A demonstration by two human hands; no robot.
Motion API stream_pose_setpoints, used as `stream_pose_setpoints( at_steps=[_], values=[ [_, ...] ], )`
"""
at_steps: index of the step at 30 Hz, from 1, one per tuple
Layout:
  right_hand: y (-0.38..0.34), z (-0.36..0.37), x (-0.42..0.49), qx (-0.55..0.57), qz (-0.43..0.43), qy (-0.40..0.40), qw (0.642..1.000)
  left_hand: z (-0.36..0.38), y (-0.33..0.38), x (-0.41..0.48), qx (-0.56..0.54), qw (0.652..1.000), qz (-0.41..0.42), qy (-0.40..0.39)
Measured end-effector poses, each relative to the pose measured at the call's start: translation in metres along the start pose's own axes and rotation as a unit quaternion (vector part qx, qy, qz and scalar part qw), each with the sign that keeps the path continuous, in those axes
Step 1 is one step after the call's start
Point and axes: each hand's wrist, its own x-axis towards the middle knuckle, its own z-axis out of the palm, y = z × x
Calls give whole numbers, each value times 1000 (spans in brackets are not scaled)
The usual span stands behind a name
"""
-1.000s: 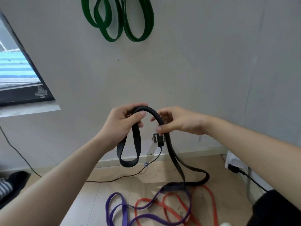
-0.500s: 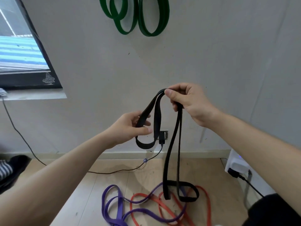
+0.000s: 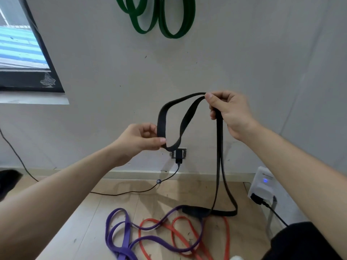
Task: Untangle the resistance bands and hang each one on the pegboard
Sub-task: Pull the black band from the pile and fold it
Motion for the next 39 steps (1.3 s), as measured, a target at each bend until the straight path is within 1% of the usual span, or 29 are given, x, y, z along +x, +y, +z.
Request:
stream_pose_setpoints(
  at_steps=[2, 5, 6, 8, 11, 13, 16, 18, 19, 21, 24, 27, 29, 31, 32, 35, 39],
  values=[
    [2, -2, 0, -5, 2, 2, 1000, 3, 5, 1, -27, 998, 0, 59],
    [4, -3, 1, -12, 2, 3, 1000, 6, 10, 4, -19, 987, 7, 160],
    [4, -3, 2, -14, 3, 4, 1000, 5, 10, 5, -18, 983, 8, 183],
    [4, -3, 2, -14, 8, 7, 1000, 4, 10, 6, -28, 979, 8, 200],
    [5, -4, 2, -16, 13, 8, 1000, 1, 7, 4, -68, 982, 1, 175],
    [6, -5, 2, -18, 14, 7, 1000, -1, 5, 3, -55, 989, -15, 139],
    [7, -4, 1, -23, 14, -15, 1000, -7, 1, 3, 57, 989, -80, 109],
    [8, -1, -1, -36, 12, -52, 998, -9, -1, 4, 124, 980, -117, 101],
    [9, 0, -2, -42, 12, -74, 996, -8, -2, 4, 136, 978, -122, 99],
    [10, 3, -5, -60, 12, -124, 990, -5, -1, 4, 137, 980, -107, 102],
    [14, 7, -9, -110, 10, -190, 975, 3, 6, 4, 112, 989, -48, 82],
    [17, 13, -13, -132, 15, -244, 961, 13, 13, 4, 108, 994, 10, 17],
    [17, 17, -17, -130, 12, -272, 953, 21, 14, 3, 129, 990, 34, -37],
    [16, 21, -20, -128, 11, -294, 947, 26, 16, 0, 138, 987, 46, -73],
    [16, 22, -21, -129, 12, -303, 944, 27, 17, -1, 145, 985, 51, -77],
    [15, 21, -21, -132, 19, -325, 936, 22, 22, -3, 164, 983, 61, -48],
    [22, 20, -20, -145, 50, -353, 923, 15, 28, -4, 129, 989, 70, -25]
  ],
)
